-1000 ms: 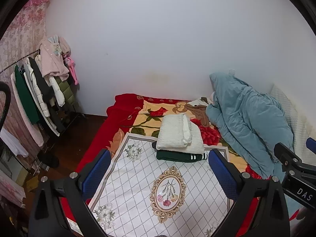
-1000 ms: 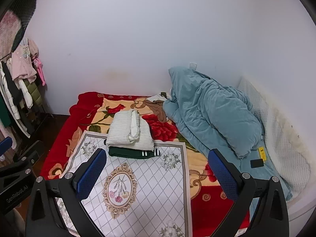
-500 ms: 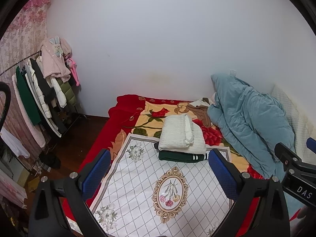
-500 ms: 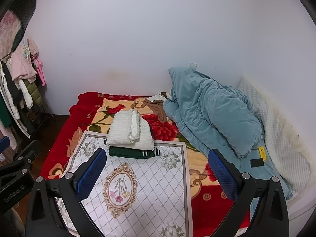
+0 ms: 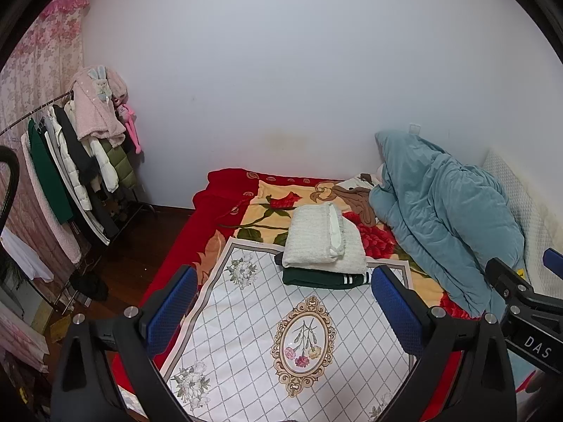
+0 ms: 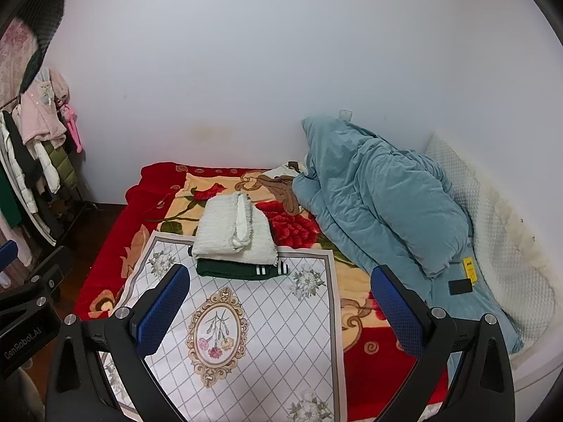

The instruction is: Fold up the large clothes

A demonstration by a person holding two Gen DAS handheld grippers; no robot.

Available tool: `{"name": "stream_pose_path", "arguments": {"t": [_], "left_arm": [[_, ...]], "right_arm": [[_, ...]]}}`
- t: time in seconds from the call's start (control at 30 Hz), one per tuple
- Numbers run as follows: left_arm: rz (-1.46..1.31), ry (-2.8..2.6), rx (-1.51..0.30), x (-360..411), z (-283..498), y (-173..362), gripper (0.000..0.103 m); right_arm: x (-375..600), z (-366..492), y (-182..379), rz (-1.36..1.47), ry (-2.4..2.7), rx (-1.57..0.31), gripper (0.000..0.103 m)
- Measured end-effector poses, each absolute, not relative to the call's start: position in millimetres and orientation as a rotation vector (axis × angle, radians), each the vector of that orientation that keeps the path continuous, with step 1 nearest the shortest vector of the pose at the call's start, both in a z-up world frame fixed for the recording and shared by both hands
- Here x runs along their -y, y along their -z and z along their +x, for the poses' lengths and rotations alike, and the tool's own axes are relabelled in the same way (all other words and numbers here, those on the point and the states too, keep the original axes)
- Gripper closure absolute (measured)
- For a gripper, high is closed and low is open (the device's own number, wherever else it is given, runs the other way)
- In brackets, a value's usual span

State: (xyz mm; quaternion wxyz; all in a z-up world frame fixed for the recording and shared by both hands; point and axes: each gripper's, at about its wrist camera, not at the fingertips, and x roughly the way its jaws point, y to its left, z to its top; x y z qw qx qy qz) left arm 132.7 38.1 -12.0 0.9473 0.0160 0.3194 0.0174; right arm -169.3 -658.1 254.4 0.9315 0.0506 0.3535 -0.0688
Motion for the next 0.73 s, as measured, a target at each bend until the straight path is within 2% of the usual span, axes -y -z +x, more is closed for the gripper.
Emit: {"name": "stream_pose_path", "arguments": {"t": [0.73], "left_arm": [[0.048, -0.032, -0.631, -40.4, 132.0, 7.0, 0.002]], "right_arm": [[658.1, -170.9, -252.7, 0.105, 0.143, -0.725, 0.000]]}}
